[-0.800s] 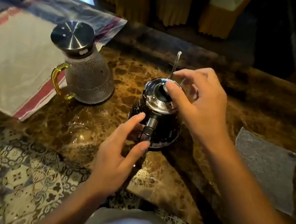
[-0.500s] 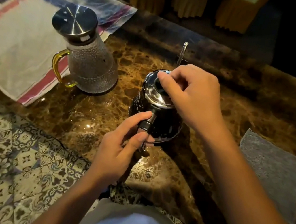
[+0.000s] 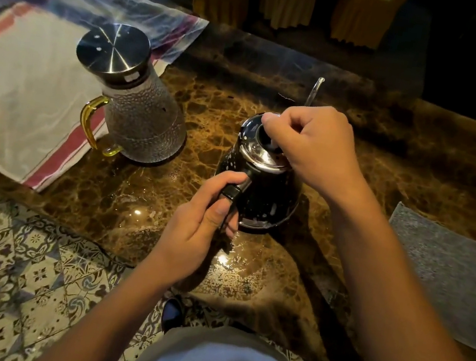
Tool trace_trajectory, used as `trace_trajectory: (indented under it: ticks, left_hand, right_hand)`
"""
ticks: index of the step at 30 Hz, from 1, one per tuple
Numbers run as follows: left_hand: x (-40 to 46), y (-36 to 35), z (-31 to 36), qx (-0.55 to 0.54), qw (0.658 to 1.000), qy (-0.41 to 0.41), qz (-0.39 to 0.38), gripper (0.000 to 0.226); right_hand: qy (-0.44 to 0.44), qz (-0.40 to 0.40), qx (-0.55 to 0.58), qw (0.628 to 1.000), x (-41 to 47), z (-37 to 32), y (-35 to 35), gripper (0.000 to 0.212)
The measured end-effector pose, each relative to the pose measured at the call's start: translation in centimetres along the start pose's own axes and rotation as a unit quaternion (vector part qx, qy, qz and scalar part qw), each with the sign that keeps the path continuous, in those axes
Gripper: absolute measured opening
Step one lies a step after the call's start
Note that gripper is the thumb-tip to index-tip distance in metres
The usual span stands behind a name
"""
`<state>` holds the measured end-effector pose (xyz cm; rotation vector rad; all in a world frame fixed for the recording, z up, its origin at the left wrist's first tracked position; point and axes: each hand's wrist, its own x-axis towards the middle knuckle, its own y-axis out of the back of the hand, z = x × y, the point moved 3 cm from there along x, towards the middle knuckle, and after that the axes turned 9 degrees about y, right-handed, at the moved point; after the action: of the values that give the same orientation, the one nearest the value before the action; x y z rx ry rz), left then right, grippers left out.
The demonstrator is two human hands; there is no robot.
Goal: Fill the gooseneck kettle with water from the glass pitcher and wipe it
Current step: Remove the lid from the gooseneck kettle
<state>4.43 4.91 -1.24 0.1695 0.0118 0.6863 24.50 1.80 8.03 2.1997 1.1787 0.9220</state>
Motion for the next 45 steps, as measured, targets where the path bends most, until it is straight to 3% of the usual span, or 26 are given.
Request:
trace_trajectory:
  ticks: [5,23,28,31,38,45]
  left_hand:
    - [0.4,0.3,-0.3,0.025,0.999,-0.020,-0.001,0.041]
    - [2.1,1.1,-0.9,0.009,0.995,-0.088,-0.054,0.043]
    - [2.4,1.0,-1.2,0.000,0.996,-0.073,-0.050,0.040]
    - [2.5,0.8,-1.2,-0.018,0.997,-0.060,-0.054,0.036]
    - [2.6,0.2,-1.4,-0.043,0.996,-0.049,-0.062,0.041]
    - [3.8,-0.2,-1.4,-0.012,0.994,-0.090,-0.066,0.040]
  right_hand:
    - [-0.008,0.061,0.016,0.998,-0.5,0.0,-0.5,0.041]
    - [-0.101,0.044,-0.014,0.994,0.3,-1.4,-0.6,0.042]
    - [-0.207,0.164,0.132,0.955,0.7,-1.1,2.0,0.030]
    - [-0.178,0.167,0.100,0.965,-0.4,-1.4,3.0,0.050]
    - [-0.149,0.224,0.111,0.957,-5.6,-4.3,3.4,0.035]
    - [-0.147,0.191,0.080,0.967,-11.8,-5.6,4.3,0.032]
